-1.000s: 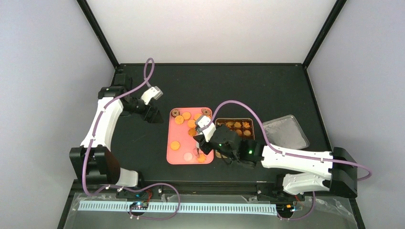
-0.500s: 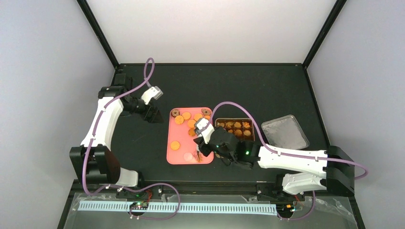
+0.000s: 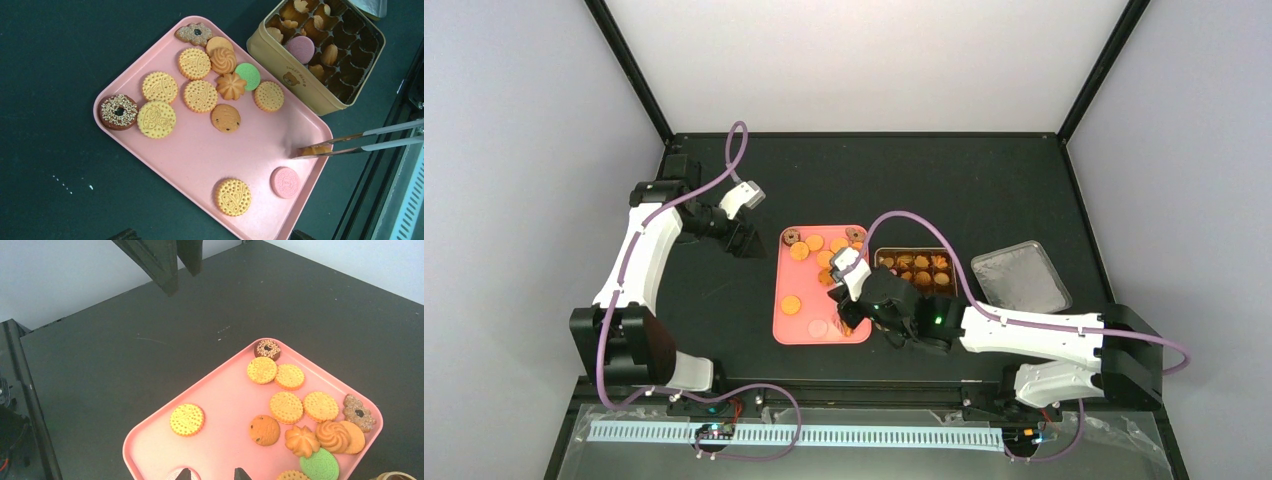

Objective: Pack the cookies
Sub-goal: Pick up the fake cookies from the plate.

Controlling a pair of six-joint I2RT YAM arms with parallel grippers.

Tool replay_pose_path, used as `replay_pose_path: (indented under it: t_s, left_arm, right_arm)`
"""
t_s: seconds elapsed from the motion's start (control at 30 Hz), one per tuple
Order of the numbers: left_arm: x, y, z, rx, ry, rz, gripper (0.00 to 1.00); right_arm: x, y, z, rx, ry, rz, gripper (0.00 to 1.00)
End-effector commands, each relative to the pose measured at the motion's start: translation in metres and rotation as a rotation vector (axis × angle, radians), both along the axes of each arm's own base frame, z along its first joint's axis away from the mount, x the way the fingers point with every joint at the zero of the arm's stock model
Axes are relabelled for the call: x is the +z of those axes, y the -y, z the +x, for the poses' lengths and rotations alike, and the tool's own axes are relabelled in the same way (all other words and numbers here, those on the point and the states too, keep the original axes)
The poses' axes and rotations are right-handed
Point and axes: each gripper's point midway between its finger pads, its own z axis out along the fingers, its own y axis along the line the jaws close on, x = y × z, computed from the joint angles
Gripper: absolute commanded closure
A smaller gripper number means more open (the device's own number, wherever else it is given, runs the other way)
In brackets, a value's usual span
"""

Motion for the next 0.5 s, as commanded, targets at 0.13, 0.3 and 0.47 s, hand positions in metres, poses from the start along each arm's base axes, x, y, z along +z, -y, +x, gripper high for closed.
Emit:
replay_pose_path:
  t_s: [0.13, 0.3, 0.47]
  left_arm:
    - [0.002, -0.001, -0.001, -0.01, 0.009, -0.003, 0.2]
    - [0.002, -0.001, -0.001, -0.011, 0.011, -0.005, 0.2]
    - [0.003, 0.0, -0.001, -0.01, 0.011, -0.007, 0.2]
  right_arm:
    - [0.014, 0.01, 0.004, -0.05, 0.019, 0.016, 0.97]
    - [0.052, 0.021, 0.01, -0.08, 0.08, 0.067, 0.99]
    - [0.077, 0.052, 0.02, -0.155, 0.141, 0.072, 0.99]
